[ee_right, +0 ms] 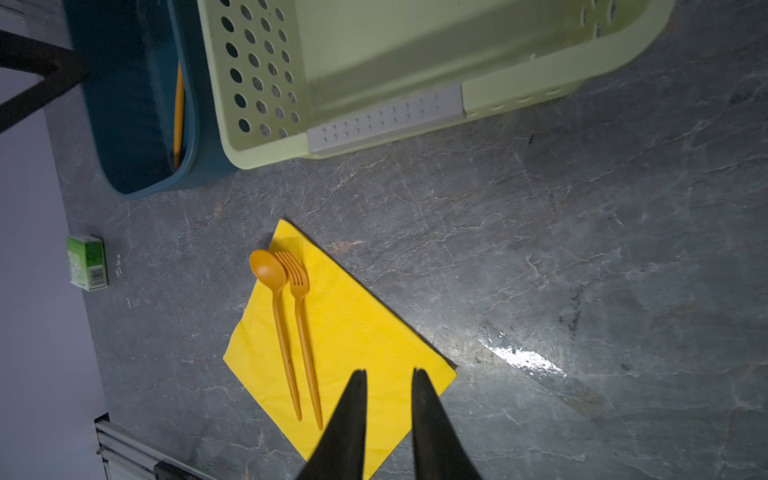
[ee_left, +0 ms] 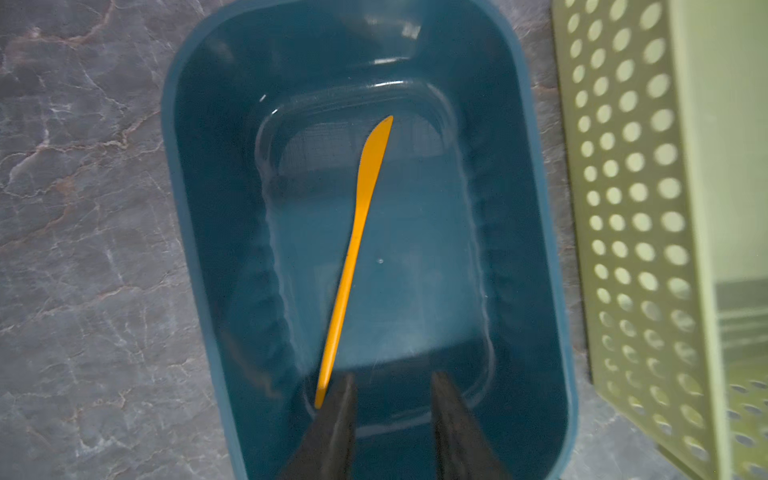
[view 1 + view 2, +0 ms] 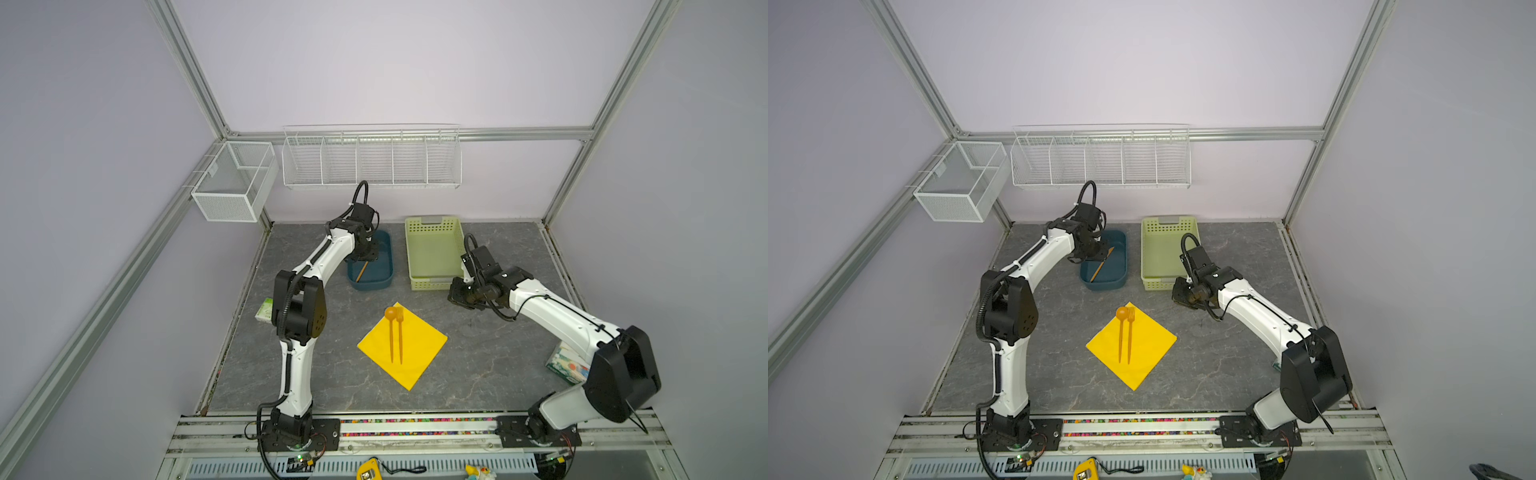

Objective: Place the utensils on the paper napkin and roll it up
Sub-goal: 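Raise the right gripper away while the left gripper reaches into the teal tray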

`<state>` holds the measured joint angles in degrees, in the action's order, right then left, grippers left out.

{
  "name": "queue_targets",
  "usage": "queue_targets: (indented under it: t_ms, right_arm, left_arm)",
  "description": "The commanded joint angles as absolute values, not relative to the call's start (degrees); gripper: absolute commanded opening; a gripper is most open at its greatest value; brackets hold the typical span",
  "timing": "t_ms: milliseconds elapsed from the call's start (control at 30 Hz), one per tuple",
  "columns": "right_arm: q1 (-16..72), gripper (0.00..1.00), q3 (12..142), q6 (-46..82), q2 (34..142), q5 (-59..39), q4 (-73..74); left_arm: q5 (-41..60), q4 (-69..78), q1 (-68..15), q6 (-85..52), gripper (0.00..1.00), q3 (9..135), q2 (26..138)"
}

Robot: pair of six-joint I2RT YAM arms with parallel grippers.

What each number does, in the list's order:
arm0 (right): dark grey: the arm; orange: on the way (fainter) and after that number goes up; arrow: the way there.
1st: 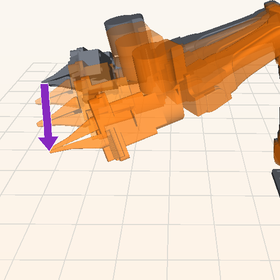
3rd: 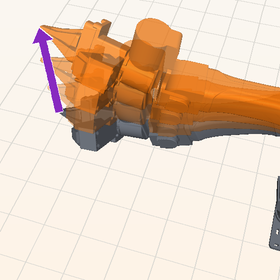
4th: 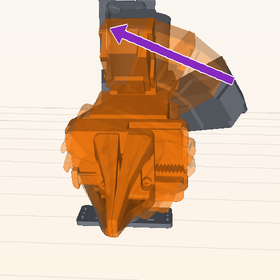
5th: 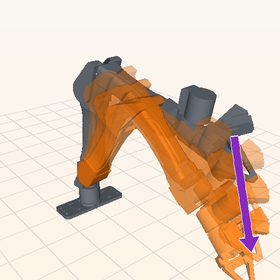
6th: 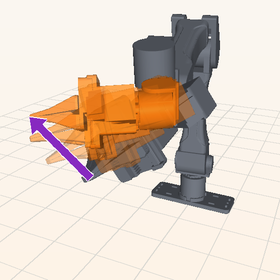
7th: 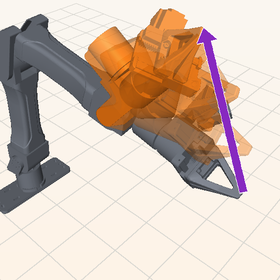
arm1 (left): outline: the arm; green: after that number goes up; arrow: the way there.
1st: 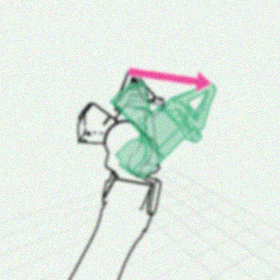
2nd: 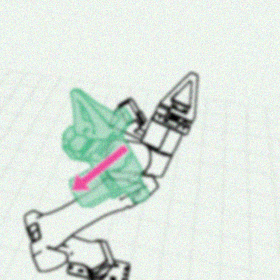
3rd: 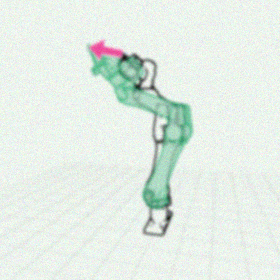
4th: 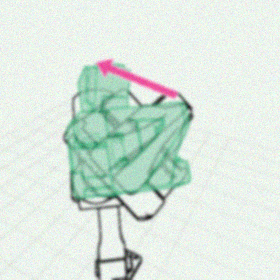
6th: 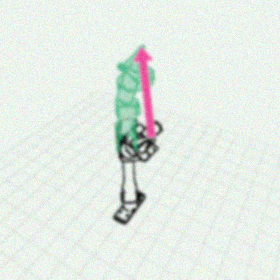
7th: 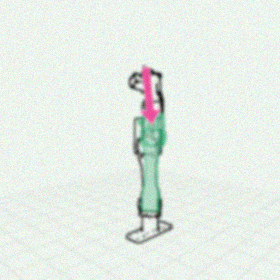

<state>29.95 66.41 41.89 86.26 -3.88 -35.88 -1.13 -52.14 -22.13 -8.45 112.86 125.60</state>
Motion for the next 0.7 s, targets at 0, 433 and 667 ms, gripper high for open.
queue_targets:
  t_ms: [0,433,667]
  right_arm:
    - [29.5,0.23,65.4,41.3,85.4,-5.0,-35.2]
    - [28.9,0.23,65.9,41.8,87.6,-5.9,-34.4]
    - [28.7,0.23,66.7,42.1,88.8,-6.8,-34.1]
  left_arm:
    - [-2.4,-58.5,-21.6,-4.8,0.32,117.7,129.3]
    - [1.1,-65.6,-18.8,-1.9,0.25,130.5,141.8]
    - [1.4,-67.2,-18.6,-1.0,0.27,134.5,145.5]
